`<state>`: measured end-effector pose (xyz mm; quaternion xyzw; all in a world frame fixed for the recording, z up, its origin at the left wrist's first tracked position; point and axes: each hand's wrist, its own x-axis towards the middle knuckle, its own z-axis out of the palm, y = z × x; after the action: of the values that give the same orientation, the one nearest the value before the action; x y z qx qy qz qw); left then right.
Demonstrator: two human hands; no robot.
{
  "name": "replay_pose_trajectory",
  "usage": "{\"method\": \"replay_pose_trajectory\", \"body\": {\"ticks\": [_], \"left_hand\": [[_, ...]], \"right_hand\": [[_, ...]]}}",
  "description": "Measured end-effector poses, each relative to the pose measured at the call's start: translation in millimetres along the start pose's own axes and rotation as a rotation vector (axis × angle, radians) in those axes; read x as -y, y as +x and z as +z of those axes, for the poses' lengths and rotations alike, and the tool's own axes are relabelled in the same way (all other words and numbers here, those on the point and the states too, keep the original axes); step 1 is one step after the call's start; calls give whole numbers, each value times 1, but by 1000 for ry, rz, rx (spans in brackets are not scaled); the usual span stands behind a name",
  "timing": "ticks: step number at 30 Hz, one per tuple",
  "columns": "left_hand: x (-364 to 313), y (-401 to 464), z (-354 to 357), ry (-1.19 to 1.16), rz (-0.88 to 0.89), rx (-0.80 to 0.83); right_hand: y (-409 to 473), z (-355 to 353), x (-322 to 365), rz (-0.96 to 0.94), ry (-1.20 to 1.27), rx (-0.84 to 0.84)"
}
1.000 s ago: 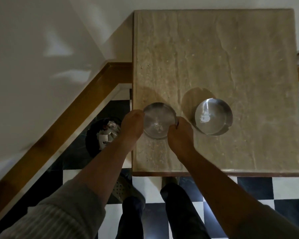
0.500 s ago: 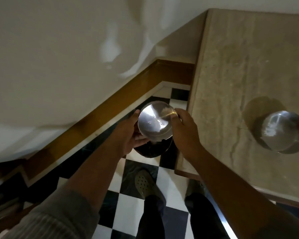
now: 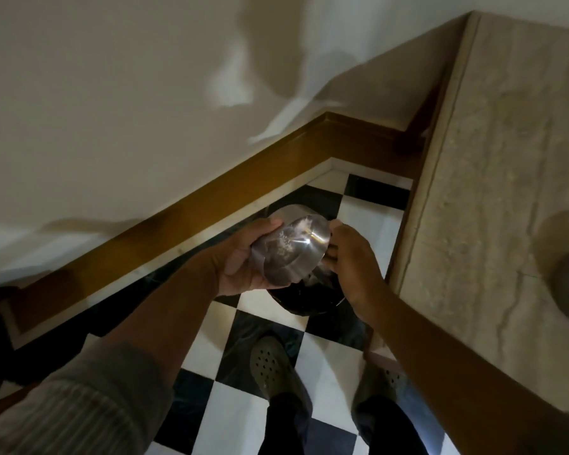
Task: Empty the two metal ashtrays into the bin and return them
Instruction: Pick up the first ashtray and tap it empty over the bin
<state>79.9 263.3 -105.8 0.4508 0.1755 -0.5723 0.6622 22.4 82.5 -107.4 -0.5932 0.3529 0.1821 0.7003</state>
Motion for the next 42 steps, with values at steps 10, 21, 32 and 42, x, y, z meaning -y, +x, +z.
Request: {"method": "replay_pose_trajectory", "body": {"ticks": [10,21,32,42], "left_hand": [[9,39,-6,219,77,-168],[28,56,1,1601,487,-438],[18,67,-15,1817,713,-307],[1,65,-12,1902,723,-264]], "right_hand": [[29,-19,-4,17,-73,46],[18,-55,-13,-466,-1103,412],[17,-60,-12,-1002,-1443,271],[19,-58,-19,-1091,-1604,463]]}}
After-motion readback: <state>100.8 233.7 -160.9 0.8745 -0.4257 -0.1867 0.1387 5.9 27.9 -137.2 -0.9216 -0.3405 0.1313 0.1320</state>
